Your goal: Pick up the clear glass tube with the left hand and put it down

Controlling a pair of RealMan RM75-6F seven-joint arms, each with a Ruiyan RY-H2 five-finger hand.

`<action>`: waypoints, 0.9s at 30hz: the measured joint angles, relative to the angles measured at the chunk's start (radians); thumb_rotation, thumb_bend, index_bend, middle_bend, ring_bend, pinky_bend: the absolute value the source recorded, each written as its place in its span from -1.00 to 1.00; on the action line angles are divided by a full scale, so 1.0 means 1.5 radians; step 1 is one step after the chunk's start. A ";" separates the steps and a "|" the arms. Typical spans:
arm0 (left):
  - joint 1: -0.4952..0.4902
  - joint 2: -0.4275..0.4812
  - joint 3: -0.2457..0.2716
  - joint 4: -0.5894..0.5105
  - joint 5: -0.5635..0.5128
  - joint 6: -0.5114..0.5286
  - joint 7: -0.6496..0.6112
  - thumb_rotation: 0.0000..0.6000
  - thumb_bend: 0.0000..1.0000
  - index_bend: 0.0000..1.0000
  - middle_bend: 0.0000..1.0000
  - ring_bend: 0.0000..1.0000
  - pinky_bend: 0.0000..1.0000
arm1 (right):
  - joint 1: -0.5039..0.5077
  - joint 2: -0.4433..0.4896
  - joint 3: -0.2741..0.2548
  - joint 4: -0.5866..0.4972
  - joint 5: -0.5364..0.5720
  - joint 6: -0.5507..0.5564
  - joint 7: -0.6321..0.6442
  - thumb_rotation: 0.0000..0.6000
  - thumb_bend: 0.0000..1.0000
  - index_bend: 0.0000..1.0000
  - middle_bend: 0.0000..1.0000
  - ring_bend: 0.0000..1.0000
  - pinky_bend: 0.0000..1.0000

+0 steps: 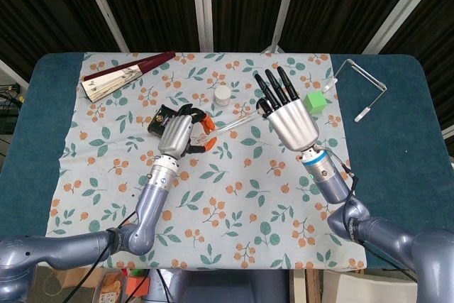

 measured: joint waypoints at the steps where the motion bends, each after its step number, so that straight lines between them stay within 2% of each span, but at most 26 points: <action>1: 0.000 0.000 0.001 0.000 0.001 0.000 0.000 1.00 0.26 0.31 0.39 -0.53 -0.79 | 0.000 0.000 0.000 0.000 0.000 0.000 0.000 1.00 -0.09 0.22 -0.69 -0.92 -0.85; 27: -0.007 0.006 0.006 0.003 0.015 -0.007 0.003 1.00 0.26 0.31 0.39 -0.53 -0.79 | 0.002 0.001 -0.001 0.000 -0.001 -0.005 0.014 1.00 -0.09 0.22 -0.69 -0.92 -0.87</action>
